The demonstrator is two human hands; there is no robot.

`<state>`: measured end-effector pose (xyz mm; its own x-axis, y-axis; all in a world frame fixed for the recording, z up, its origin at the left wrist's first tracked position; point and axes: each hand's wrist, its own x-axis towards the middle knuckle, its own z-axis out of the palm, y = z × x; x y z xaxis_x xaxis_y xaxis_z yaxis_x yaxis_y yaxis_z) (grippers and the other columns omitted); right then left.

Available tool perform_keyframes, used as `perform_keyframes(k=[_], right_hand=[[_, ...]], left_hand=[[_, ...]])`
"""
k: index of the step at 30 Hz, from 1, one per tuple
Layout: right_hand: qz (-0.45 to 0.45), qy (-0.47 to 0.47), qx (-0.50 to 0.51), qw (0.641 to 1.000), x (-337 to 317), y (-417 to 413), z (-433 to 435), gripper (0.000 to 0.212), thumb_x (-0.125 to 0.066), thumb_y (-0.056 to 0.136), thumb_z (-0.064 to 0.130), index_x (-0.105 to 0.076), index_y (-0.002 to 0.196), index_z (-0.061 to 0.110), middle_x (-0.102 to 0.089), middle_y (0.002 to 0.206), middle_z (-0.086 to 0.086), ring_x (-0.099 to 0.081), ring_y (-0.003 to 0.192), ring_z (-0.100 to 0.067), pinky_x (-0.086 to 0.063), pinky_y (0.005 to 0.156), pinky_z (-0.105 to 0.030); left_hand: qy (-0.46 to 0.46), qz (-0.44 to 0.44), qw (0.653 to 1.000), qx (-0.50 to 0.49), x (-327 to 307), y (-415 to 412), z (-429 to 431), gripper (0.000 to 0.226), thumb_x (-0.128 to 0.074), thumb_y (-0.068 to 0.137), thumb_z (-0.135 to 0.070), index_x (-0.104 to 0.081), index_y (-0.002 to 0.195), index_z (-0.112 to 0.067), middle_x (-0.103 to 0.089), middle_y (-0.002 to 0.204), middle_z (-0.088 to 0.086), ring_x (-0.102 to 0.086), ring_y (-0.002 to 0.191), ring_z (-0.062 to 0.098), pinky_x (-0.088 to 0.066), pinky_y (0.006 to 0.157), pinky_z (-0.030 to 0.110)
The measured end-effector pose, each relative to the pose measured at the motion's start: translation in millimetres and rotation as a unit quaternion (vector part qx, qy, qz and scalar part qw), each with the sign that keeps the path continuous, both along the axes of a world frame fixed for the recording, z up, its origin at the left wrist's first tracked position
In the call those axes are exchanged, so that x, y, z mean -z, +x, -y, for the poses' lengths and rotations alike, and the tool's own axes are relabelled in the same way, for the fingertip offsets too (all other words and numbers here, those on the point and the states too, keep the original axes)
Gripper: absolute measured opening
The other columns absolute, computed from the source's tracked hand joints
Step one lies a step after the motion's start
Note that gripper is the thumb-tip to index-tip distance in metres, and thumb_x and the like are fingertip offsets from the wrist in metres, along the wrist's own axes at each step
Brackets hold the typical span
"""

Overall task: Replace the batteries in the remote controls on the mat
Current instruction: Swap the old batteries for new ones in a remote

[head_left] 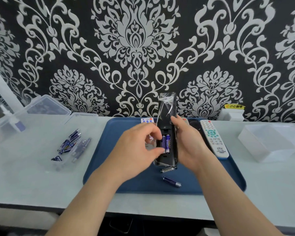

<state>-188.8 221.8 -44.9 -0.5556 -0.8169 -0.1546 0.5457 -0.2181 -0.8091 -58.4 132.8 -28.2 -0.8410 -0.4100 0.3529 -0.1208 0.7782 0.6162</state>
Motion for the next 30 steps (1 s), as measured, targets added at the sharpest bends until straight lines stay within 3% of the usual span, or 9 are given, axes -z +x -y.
perform_keyframes(k=[5,7,10,14,17,21,24,30], right_hand=[[-0.019,-0.008,0.012,1.0,-1,-3,-7,0.028,-0.045,0.103,0.026,-0.064,0.123,0.02,-0.069,0.103,-0.008,-0.064,0.089,-0.022,-0.055,0.087,-0.045],[-0.028,-0.015,0.007,0.999,-2,-2,-8,0.029,-0.042,0.104,0.025,-0.064,0.122,0.021,-0.071,0.099,-0.005,-0.067,0.082,-0.019,-0.058,0.079,-0.039],[-0.038,-0.01,0.016,0.999,-2,-2,-9,0.027,-0.042,0.105,0.023,-0.067,0.116,0.023,-0.072,0.087,-0.002,-0.067,0.071,-0.013,-0.056,0.07,-0.034],[-0.066,0.006,0.029,0.997,-2,0,-6,0.028,-0.042,0.105,0.02,-0.066,0.12,0.022,-0.074,0.086,0.004,-0.069,0.075,-0.01,-0.055,0.074,-0.032],[-0.086,0.008,0.031,0.996,-3,2,-6,0.028,-0.04,0.106,0.019,-0.063,0.121,0.019,-0.072,0.073,0.013,-0.067,0.072,-0.007,-0.056,0.075,-0.032],[-0.097,0.018,0.031,0.995,0,3,-4,0.028,-0.04,0.106,0.02,-0.065,0.119,0.02,-0.071,0.076,0.01,-0.062,0.085,-0.016,-0.054,0.09,-0.042],[-0.085,0.019,0.026,0.996,0,4,-4,0.028,-0.04,0.106,0.021,-0.064,0.12,0.02,-0.072,0.082,0.005,-0.065,0.082,-0.014,-0.056,0.084,-0.038],[-0.046,0.013,0.022,0.999,1,1,-7,0.025,-0.039,0.106,0.023,-0.063,0.11,0.02,-0.07,0.086,-0.002,-0.065,0.08,-0.018,-0.056,0.085,-0.042]], left_hand=[[-0.076,0.017,0.997,0.012,-2,-6,-10,0.032,-0.075,0.077,-0.03,-0.045,0.087,-0.033,-0.054,0.087,-0.014,-0.05,0.086,0.006,-0.04,0.07,0.02],[-0.099,0.02,0.995,0.014,-2,-8,-12,0.031,-0.074,0.078,-0.03,-0.044,0.088,-0.032,-0.054,0.087,-0.013,-0.05,0.086,0.007,-0.041,0.072,0.023],[-0.135,0.037,0.99,0.03,-3,-10,-15,0.031,-0.073,0.079,-0.027,-0.044,0.09,-0.029,-0.053,0.084,-0.014,-0.046,0.085,0.006,-0.04,0.072,0.023],[-0.136,0.06,0.988,0.049,-6,-9,-12,0.027,-0.07,0.08,-0.026,-0.047,0.093,-0.03,-0.052,0.09,-0.017,-0.045,0.088,0.004,-0.038,0.074,0.02],[-0.161,0.064,0.983,0.061,-7,-10,-11,0.026,-0.068,0.079,-0.023,-0.049,0.095,-0.028,-0.051,0.091,-0.015,-0.044,0.086,0.005,-0.039,0.073,0.021],[-0.175,0.066,0.98,0.073,-6,-11,-9,0.027,-0.069,0.075,-0.022,-0.05,0.094,-0.025,-0.052,0.088,-0.013,-0.044,0.082,0.006,-0.04,0.069,0.019],[-0.162,0.059,0.982,0.076,-6,-11,-6,0.029,-0.072,0.075,-0.023,-0.051,0.095,-0.025,-0.053,0.086,-0.014,-0.042,0.08,0.006,-0.04,0.067,0.017],[-0.165,0.002,0.982,0.091,-2,-10,-5,0.031,-0.074,0.072,-0.018,-0.053,0.094,-0.026,-0.058,0.082,-0.011,-0.053,0.073,0.011,-0.052,0.063,0.036]])
